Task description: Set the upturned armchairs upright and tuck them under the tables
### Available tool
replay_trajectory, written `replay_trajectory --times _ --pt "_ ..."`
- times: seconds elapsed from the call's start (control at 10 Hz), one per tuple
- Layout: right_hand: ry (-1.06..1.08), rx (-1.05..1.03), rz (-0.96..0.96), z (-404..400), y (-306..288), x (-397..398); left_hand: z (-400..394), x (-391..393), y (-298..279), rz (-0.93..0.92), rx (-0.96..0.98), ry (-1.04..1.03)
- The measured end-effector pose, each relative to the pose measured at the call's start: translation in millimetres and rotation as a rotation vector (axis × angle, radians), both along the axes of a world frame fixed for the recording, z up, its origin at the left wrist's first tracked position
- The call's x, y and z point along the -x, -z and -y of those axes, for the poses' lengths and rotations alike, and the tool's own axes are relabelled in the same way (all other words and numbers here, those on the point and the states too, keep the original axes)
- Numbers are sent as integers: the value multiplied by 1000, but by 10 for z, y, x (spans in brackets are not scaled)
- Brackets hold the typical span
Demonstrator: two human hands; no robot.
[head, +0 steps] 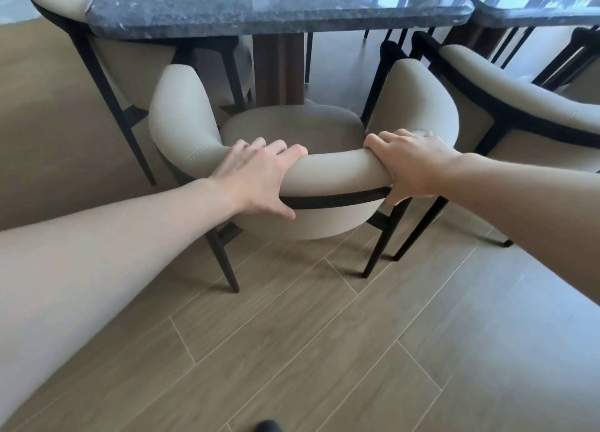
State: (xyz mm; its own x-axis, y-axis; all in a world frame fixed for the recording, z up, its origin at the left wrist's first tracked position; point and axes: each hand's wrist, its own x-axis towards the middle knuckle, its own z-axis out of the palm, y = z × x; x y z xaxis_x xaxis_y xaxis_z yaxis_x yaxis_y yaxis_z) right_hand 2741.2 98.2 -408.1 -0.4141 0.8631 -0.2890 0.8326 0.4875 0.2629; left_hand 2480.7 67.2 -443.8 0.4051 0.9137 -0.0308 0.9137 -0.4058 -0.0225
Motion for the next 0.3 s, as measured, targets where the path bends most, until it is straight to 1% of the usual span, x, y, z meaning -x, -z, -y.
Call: replay_trajectory --times 0.1,0.2,0.3 --pt "69 28 14 67 -25 93 27 10 -88 92 106 -41" --pt "194 53 -42 199 -130 235 199 2 -248 365 216 -132" --pt "273 76 -217 308 -252 332 363 -26 -374 644 216 -228"
